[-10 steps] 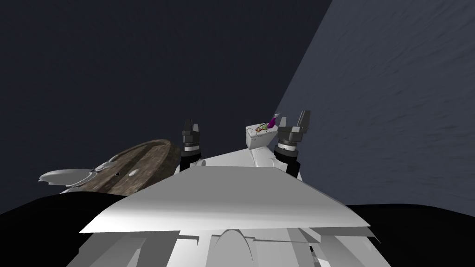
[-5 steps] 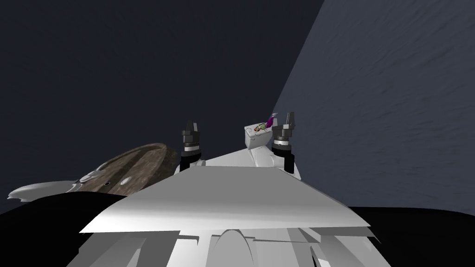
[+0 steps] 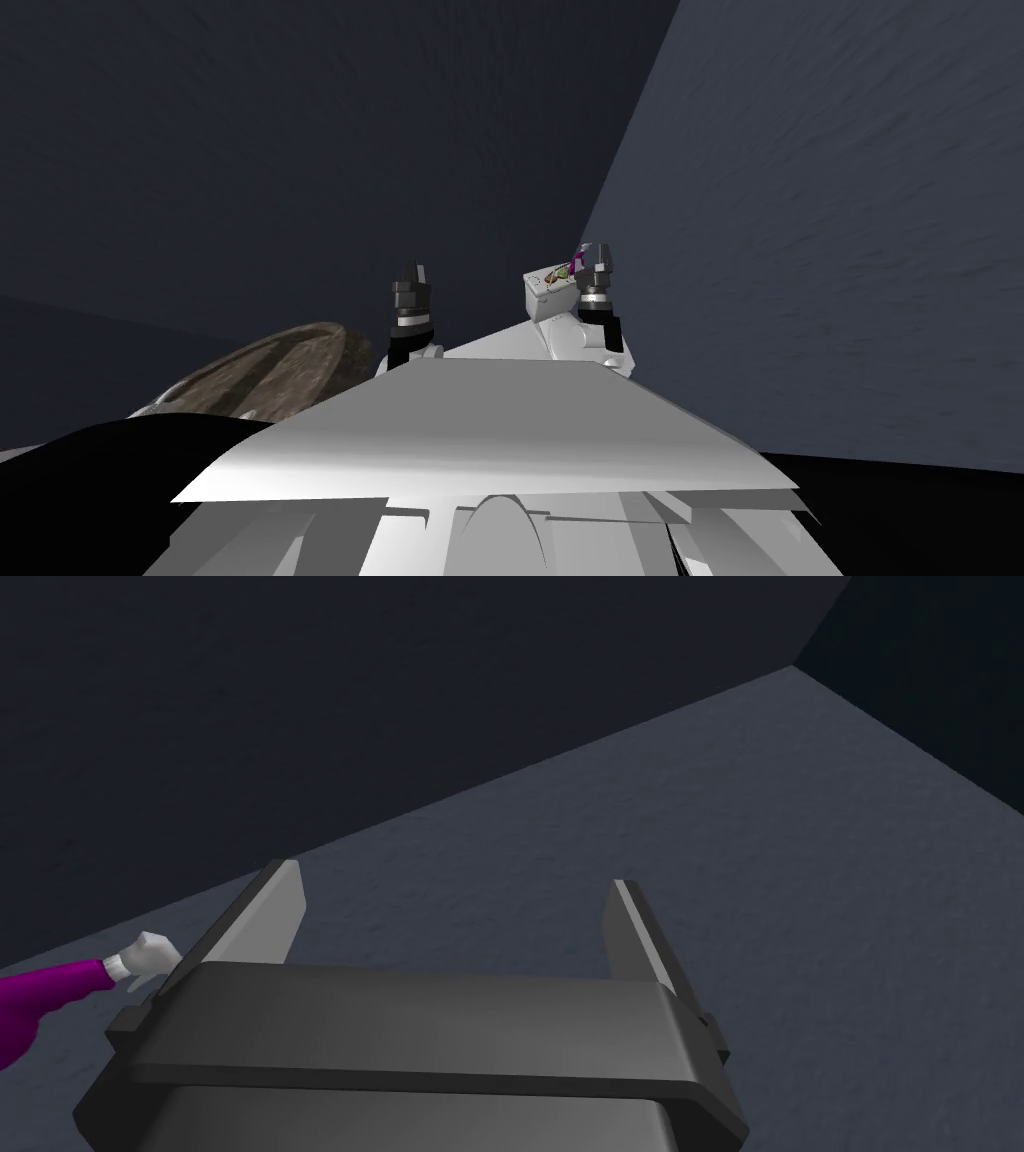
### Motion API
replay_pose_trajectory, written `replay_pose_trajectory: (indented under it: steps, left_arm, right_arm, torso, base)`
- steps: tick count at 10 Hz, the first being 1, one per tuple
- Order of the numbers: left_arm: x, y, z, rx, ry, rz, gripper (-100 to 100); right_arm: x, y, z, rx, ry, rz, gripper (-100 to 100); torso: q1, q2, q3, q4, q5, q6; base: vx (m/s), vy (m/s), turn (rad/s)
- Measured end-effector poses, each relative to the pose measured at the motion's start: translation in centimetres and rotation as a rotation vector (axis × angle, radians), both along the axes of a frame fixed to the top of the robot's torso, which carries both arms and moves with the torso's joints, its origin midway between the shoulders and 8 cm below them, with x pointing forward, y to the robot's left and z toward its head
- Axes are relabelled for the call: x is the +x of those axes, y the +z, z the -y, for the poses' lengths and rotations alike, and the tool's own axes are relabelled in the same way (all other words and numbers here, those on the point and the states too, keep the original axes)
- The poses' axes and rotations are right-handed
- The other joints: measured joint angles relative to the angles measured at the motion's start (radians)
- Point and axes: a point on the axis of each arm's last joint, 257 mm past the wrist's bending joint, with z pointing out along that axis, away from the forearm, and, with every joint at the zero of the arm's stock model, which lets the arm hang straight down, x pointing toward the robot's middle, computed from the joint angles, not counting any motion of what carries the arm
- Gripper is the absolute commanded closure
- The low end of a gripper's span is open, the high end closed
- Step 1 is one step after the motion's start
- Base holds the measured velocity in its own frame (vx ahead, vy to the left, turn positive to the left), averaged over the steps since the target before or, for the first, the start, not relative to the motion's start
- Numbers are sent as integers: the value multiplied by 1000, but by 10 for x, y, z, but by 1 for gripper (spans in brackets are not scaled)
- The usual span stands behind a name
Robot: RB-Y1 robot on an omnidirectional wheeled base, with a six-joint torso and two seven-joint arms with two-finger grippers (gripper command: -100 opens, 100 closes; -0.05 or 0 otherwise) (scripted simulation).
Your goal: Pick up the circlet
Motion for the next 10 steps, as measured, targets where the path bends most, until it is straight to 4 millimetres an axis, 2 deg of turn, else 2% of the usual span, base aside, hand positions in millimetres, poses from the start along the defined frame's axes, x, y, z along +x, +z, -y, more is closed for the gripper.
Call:
replay_pose_trajectory:
  steps: [10]
  left_arm:
    - [0, 0, 0, 0, 0, 0, 0]
  right_arm:
    - [96, -57, -4, 199, 146, -236, -100]
  torso:
    - [-1, 2, 1, 0, 0, 0]
  base:
    - [17, 43, -104]
